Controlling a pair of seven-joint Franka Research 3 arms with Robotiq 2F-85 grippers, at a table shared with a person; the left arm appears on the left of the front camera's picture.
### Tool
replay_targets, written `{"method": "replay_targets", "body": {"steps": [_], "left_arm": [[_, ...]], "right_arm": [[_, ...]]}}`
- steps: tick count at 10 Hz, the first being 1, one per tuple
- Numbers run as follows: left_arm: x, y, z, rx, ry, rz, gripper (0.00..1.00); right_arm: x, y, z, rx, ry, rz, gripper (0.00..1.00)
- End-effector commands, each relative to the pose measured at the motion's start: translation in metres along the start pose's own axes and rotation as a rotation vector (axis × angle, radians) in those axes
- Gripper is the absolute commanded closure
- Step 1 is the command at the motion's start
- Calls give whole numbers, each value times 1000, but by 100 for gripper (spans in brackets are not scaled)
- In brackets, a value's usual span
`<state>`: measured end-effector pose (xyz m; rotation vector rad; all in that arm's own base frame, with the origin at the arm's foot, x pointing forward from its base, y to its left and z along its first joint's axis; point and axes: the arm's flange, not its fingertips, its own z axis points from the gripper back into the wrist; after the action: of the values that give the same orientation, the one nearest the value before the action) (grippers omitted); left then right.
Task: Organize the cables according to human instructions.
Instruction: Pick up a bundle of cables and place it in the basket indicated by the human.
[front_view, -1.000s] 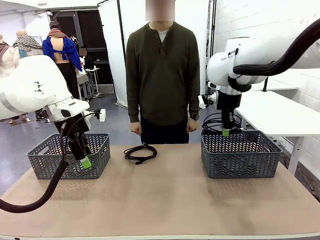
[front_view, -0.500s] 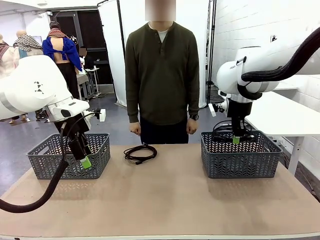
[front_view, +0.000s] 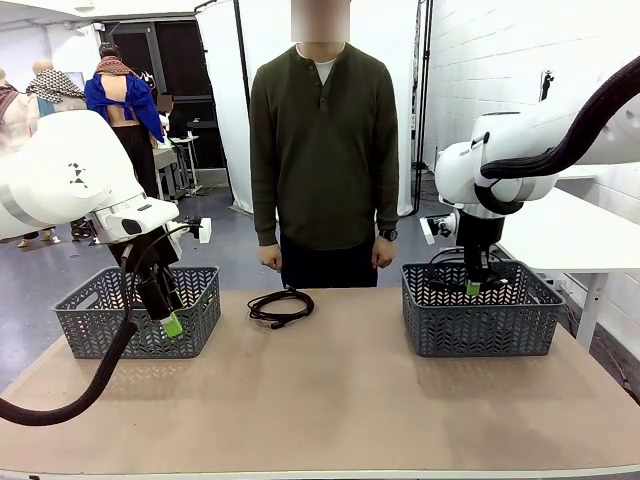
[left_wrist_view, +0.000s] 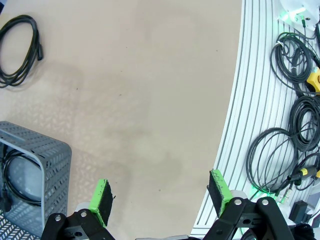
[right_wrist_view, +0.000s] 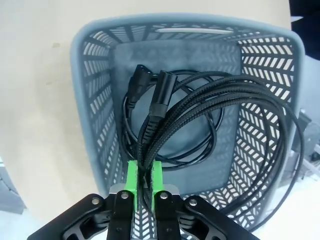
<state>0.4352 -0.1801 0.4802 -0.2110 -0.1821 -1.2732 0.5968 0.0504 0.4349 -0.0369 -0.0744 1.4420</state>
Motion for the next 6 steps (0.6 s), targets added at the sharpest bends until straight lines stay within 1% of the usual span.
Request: {"method": "replay_targets", "body": {"steps": [1, 2, 6], "left_arm": [[0, 0, 1, 9, -5, 2, 0], [0, 0, 1, 9, -5, 2, 0], [0, 0, 1, 9, -5, 2, 0]], "right_arm": [[-2, -12, -1, -29, 5, 49, 100], [-1, -14, -1, -29, 9, 56, 100], [0, -18, -5, -9, 13, 50, 22]]}}
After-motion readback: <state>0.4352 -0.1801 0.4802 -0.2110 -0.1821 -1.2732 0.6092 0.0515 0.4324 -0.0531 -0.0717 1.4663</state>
